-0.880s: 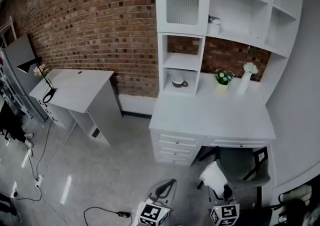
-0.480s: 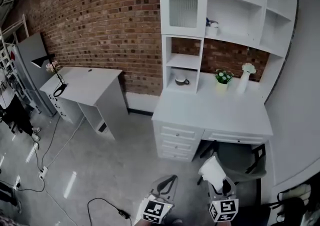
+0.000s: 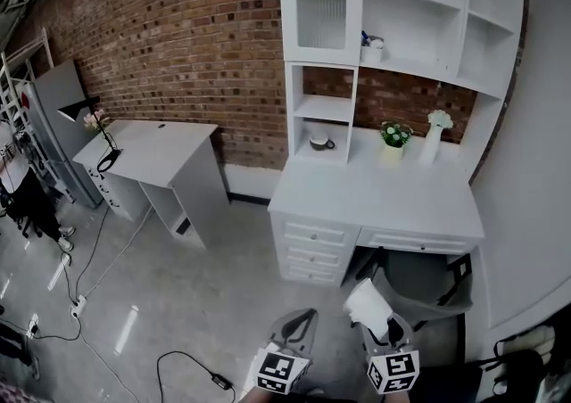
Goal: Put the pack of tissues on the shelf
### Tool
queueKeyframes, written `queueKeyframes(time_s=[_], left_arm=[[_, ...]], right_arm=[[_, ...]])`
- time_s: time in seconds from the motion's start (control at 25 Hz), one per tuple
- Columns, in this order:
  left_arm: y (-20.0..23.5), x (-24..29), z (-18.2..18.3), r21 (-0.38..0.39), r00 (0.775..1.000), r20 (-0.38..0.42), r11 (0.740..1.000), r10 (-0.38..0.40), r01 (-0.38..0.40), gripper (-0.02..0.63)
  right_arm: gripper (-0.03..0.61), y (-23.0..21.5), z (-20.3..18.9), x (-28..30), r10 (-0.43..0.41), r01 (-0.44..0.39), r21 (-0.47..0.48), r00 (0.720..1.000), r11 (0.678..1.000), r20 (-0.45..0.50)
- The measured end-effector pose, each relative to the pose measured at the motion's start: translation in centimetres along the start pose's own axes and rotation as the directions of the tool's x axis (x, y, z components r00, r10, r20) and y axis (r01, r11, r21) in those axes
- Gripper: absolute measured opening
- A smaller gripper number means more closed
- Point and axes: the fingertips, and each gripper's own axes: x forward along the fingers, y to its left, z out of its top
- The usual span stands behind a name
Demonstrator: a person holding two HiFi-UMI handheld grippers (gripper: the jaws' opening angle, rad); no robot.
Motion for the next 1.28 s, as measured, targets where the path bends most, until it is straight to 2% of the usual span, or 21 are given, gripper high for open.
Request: queueKeyframes(time_s=[0.08,0.16,0.32,0.64,0.84,1.08,1.28], left_arm=[[-0.4,0.4,0.1,-0.003,1.0,-0.003,1.0,-0.016,0.016,0.014],[-0.4,0.8,-0.3,-0.009,0.999,-0.016,1.0,-0.028,0.028,0.014],[0.6,1.6,-0.9,-0.011,0.998,-0.035,0.998,-0.059,0.058,0.014],[5.6,3.5,0.6,0.004,0.994,-0.028,0.995,-0.101,0.102,0.014],[8.4,4.8,0.4,0.012,0.99,-0.04,0.991,-0.133,0.134,0.014],[11.2,5.2,0.6,0.018,0.986,-0.064,0.988,-0.154,0.155,0.014],[12.2,5.3,0.7,0.011,0.983,-0.052,0.984,-0.177,0.178,0.014]], right_arm=[[0.23,0.4,0.1,0.1,0.05,-0.05,0.036,0.999,0.998,0.005],[0.232,0.6,0.1,0.3,0.056,-0.057,0.047,0.998,0.997,0.007],[0.232,0.5,0.2,1.3,0.02,-0.02,0.027,1.0,0.999,-0.002],[0.232,1.8,2.0,5.4,-0.04,0.04,0.037,0.999,0.999,0.007],[0.232,2.5,2.0,7.9,-0.054,0.054,0.077,0.999,0.996,-0.004],[0.232,3.7,2.1,10.4,-0.067,0.069,0.082,0.997,0.994,-0.032],[0.232,4.4,2.2,11.5,-0.071,0.073,0.072,0.997,0.995,-0.04]])
